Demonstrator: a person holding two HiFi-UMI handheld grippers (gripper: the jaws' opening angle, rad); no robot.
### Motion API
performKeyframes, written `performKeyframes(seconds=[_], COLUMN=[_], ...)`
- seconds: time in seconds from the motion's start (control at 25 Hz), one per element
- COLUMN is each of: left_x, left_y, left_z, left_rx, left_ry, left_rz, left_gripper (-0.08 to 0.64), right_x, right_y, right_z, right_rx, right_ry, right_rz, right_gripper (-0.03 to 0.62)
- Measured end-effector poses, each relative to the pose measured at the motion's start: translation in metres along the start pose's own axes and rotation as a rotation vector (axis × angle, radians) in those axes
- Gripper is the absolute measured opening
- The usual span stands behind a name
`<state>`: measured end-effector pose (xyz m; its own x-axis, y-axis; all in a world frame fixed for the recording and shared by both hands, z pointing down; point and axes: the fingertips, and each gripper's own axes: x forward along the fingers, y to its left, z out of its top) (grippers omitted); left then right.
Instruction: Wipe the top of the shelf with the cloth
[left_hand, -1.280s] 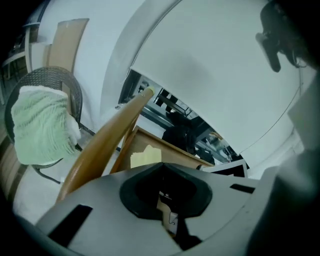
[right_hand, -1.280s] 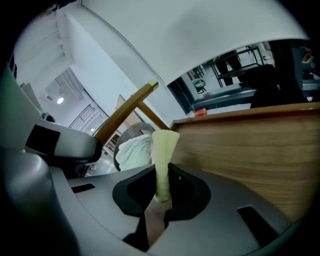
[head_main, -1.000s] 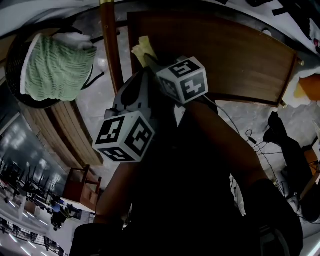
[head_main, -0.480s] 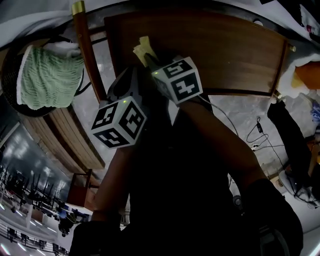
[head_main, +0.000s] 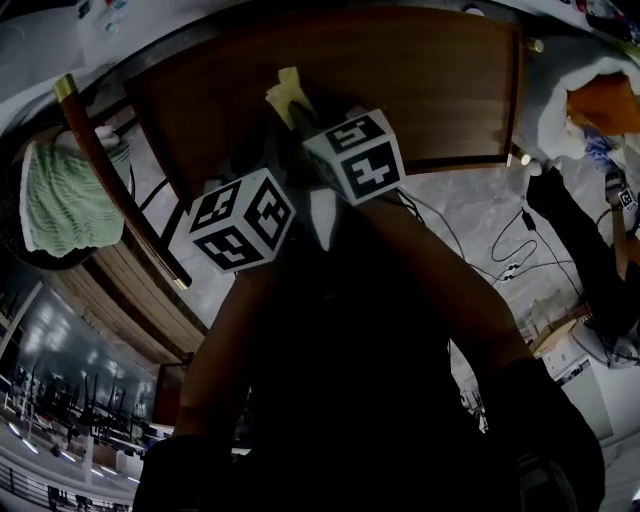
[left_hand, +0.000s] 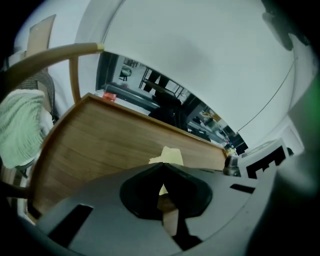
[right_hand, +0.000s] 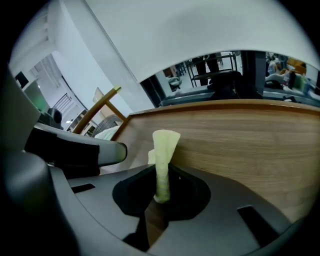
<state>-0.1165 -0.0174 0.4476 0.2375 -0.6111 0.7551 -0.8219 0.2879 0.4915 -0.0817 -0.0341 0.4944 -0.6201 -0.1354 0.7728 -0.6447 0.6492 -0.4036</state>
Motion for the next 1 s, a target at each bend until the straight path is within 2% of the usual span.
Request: performKeyframes(seconds=[0.4,1.0], left_x=[0.057,0.122], left_y=[-0.079,-0.210], left_z=[-0.031,-0.078], left_rx=[0.087,0.131], left_ry=[0.084,0.141], left_rz=[-0.058,-0.185], left_gripper=[0.011,0.011], right_x=[-0.061,-0.152], right_y=[-0.084,-0.203], right_z=[-0.019,-0.049], right_rx=[0.041,0.105], right_ry=[-0.033,-0.072], right_rz=[-0.083,-0.220], right_gripper=[0.052,0.052])
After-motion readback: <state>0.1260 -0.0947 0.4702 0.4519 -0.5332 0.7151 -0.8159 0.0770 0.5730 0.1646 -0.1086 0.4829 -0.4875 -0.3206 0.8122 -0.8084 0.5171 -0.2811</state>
